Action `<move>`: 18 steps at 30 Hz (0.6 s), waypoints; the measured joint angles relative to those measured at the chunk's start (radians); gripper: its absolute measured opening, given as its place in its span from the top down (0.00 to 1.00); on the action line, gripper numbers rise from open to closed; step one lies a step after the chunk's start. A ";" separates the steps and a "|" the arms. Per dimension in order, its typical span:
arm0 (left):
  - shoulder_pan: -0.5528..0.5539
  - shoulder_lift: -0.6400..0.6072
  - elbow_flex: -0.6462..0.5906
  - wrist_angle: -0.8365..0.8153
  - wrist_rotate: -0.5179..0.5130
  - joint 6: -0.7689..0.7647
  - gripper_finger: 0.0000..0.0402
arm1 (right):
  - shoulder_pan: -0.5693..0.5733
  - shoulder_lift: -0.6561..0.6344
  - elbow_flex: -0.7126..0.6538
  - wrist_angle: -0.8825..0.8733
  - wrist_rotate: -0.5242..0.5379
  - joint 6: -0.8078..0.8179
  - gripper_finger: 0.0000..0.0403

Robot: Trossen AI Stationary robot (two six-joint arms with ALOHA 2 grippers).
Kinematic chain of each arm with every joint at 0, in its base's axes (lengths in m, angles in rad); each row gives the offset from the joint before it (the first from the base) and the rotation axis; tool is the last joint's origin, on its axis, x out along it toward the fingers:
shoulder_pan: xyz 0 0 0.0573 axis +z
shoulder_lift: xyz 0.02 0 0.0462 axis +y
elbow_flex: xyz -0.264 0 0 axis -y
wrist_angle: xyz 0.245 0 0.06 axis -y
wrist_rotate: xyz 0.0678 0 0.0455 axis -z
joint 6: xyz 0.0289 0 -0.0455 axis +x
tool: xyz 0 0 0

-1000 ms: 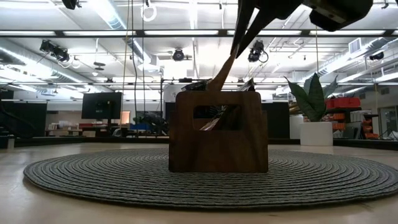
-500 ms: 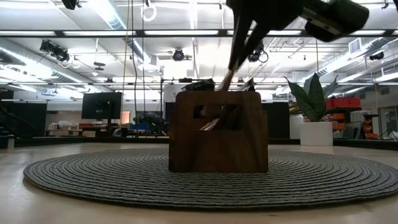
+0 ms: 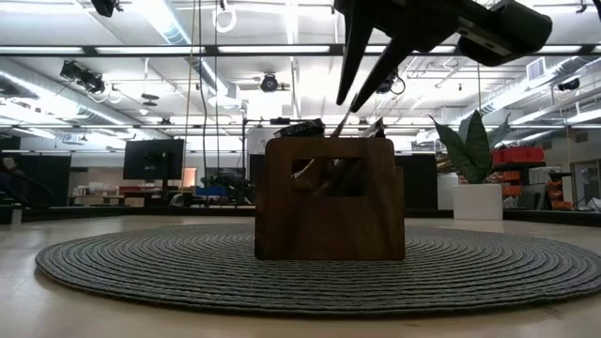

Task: Pick & Place Tea
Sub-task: Put the brown tea bag into the bottom section of the wooden organizer, then return to Home Position

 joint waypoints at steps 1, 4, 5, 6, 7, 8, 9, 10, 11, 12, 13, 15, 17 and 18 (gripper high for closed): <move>0.000 0.000 0.000 0.000 0.000 0.000 0.99 | 0.000 0.000 0.000 0.000 0.000 0.000 0.88; 0.000 0.000 0.000 -0.001 0.000 0.000 0.99 | 0.000 0.000 0.000 0.011 0.002 -0.007 0.83; 0.000 0.000 0.000 -0.003 0.000 0.000 0.99 | 0.000 0.000 0.000 0.014 0.002 -0.010 0.81; 0.000 0.000 0.000 -0.005 0.000 0.000 0.99 | 0.000 0.000 0.000 0.017 0.002 -0.019 0.79; 0.000 0.000 0.000 -0.006 0.000 0.000 0.99 | 0.000 0.000 0.000 0.022 0.002 -0.034 0.76; 0.000 0.000 0.000 -0.006 0.000 0.000 0.99 | 0.002 -0.001 0.000 0.025 0.007 -0.057 0.74; 0.000 0.000 0.000 -0.006 0.000 -0.001 0.99 | 0.006 -0.007 0.000 0.023 0.021 -0.084 0.73; 0.000 0.000 0.000 -0.006 0.000 -0.003 0.99 | 0.012 -0.017 0.000 0.023 0.045 -0.109 0.71; 0.000 0.000 0.000 -0.006 0.000 -0.005 0.99 | 0.019 -0.032 0.000 0.026 0.072 -0.131 0.70; 0.000 0.000 0.000 -0.006 0.000 -0.005 0.99 | 0.029 -0.049 0.000 0.022 0.099 -0.145 0.69; 0.000 0.000 0.000 -0.006 0.000 -0.005 0.99 | 0.036 -0.064 0.000 0.015 0.121 -0.164 0.69; 0.000 0.000 0.000 -0.006 0.000 -0.008 0.99 | 0.047 -0.086 0.000 0.033 0.150 -0.266 0.72; 0.000 0.000 0.000 -0.006 0.001 -0.021 0.99 | 0.058 -0.101 0.000 0.073 0.182 -0.385 0.81; 0.000 0.000 0.000 -0.006 0.001 -0.022 0.99 | 0.063 -0.107 0.000 0.093 0.207 -0.428 0.87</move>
